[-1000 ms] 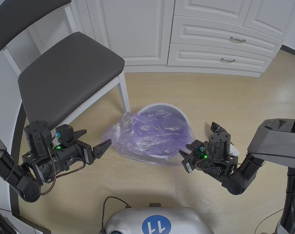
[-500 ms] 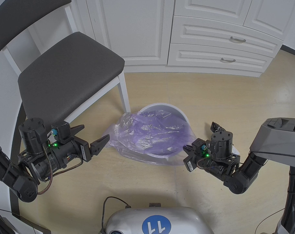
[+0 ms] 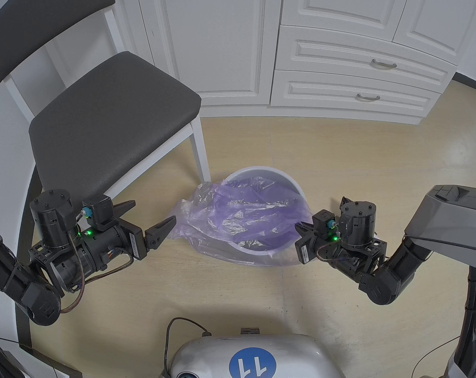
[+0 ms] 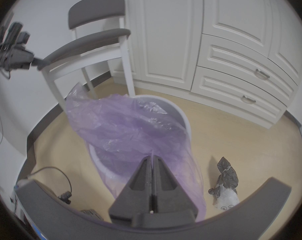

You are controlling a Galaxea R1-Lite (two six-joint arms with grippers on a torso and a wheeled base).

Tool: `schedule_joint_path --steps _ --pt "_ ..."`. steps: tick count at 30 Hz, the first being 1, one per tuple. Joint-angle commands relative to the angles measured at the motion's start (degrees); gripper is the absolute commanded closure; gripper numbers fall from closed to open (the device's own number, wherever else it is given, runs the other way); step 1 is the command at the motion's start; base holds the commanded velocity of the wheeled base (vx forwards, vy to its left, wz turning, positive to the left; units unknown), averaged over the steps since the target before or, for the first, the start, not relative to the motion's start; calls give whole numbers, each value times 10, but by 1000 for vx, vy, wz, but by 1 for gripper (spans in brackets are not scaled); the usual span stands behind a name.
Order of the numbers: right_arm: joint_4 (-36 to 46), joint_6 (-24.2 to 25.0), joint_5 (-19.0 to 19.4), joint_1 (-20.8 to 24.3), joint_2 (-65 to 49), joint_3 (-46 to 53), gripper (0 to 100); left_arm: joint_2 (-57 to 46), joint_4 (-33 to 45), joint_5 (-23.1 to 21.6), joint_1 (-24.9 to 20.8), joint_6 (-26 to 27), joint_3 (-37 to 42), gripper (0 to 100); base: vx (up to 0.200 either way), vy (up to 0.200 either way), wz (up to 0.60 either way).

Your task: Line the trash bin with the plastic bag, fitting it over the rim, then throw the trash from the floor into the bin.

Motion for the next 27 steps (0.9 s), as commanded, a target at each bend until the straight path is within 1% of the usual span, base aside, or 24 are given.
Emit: schedule_joint_path --steps 1,4,5,6,8,9,11,13,14,15,16,20,23,24,25,26,27 --pt "9 31 -8 -2 5 -35 100 3 0 0 19 0 -13 0 0 0 0" --pt "44 86 -34 -2 7 -79 100 -3 -1 -1 39 -2 -21 0 0 0 0" --pt "45 88 -35 -2 7 -81 100 -4 -1 -1 40 -2 -22 0 0 0 0" --pt "67 118 -44 -2 10 -104 100 -6 -5 -2 45 -4 -24 0 0 0 0" --pt "83 145 -52 -2 16 -131 100 -8 -16 -2 46 -5 -26 0 0 0 0" --pt "85 150 -53 -2 17 -134 100 -9 -18 -2 46 -5 -26 0 0 0 0" --pt "100 183 -70 -2 31 -171 100 -8 -38 -2 45 -6 -24 0 0 0 0" --pt "104 198 -76 -2 37 -189 100 -7 -43 -2 44 -6 -23 0 0 0 0" --pt "112 215 -81 -2 43 -206 100 -7 -47 -2 42 -7 -21 0 0 0 0" --pt "112 215 -81 -2 43 -206 100 -7 -47 -2 42 -7 -21 0 0 0 0" --pt "130 226 -81 -2 40 -211 100 -5 -50 -3 40 -6 -20 0 0 0 0" --pt "180 226 -73 -10 15 -196 100 2 -50 -3 31 -6 -19 0 0 0 0" --pt "186 231 -73 -10 10 -202 100 8 -50 -2 27 -6 -19 0 0 0 0" --pt "182 242 -78 -10 13 -216 100 13 -50 -2 21 -6 -20 0 0 0 0" --pt "182 242 -78 -10 13 -216 100 13 -50 -2 21 -6 -20 0 0 0 0" --pt "183 271 -80 -4 15 -232 100 18 -50 -2 17 -5 -20 0 0 0 0" --pt "184 285 -80 -2 17 -239 100 20 -50 -2 16 -5 -20 0 0 0 0"
